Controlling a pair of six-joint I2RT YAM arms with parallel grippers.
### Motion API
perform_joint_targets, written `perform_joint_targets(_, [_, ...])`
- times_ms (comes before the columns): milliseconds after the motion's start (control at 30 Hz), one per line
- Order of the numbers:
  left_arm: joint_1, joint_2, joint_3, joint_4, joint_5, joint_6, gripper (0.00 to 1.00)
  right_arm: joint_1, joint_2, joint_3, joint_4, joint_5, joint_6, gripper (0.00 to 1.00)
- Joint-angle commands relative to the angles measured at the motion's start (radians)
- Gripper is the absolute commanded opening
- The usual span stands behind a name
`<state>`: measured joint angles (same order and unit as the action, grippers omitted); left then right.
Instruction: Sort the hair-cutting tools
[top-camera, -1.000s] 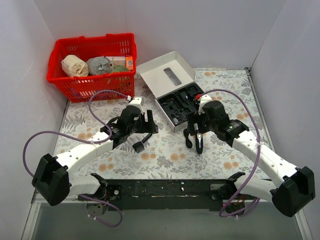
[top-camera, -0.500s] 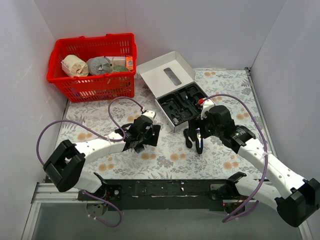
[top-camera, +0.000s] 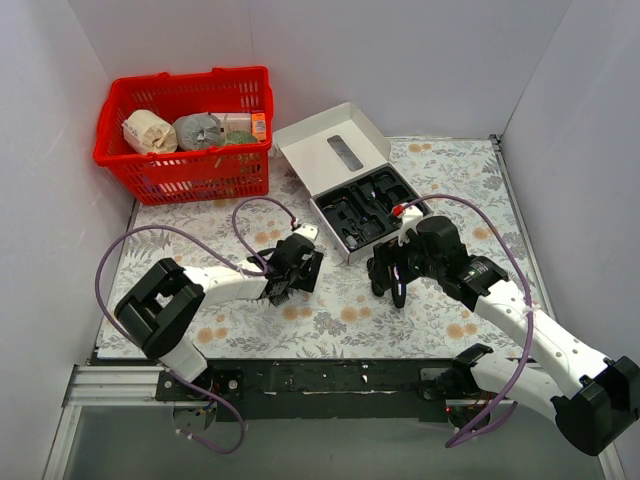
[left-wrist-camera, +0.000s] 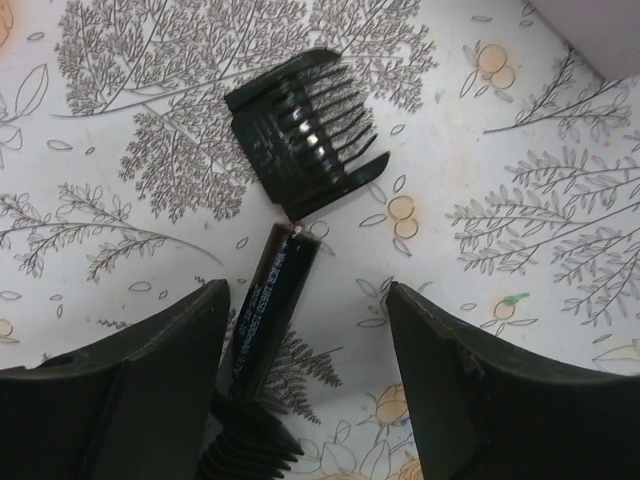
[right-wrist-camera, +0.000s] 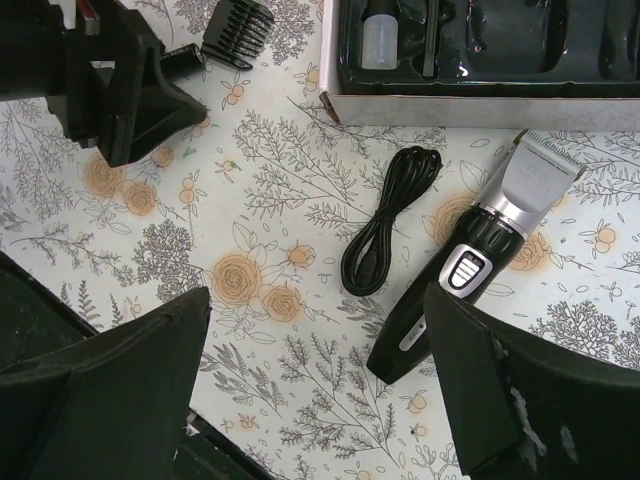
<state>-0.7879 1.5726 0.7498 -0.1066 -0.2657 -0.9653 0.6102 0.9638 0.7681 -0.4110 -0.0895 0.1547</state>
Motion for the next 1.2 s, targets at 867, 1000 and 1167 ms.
perform_joint_targets(867, [-0.014,-0.028,0.225,-0.188,0.065,-0.124,0.0,0.008,0.115,0.062,0.029,0.267,0.118,0.96])
perform_joint_targets(1000, [-0.016,-0.028,0.33,-0.249,0.082,-0.205,0.0,0.005,0.112,0.086,0.032,0.399,0.151,0.98])
perform_joint_targets(1167, [-0.016,0.013,0.457,-0.269,0.117,-0.28,0.0,-0.041,0.185,0.102,0.093,0.476,0.172,0.98])
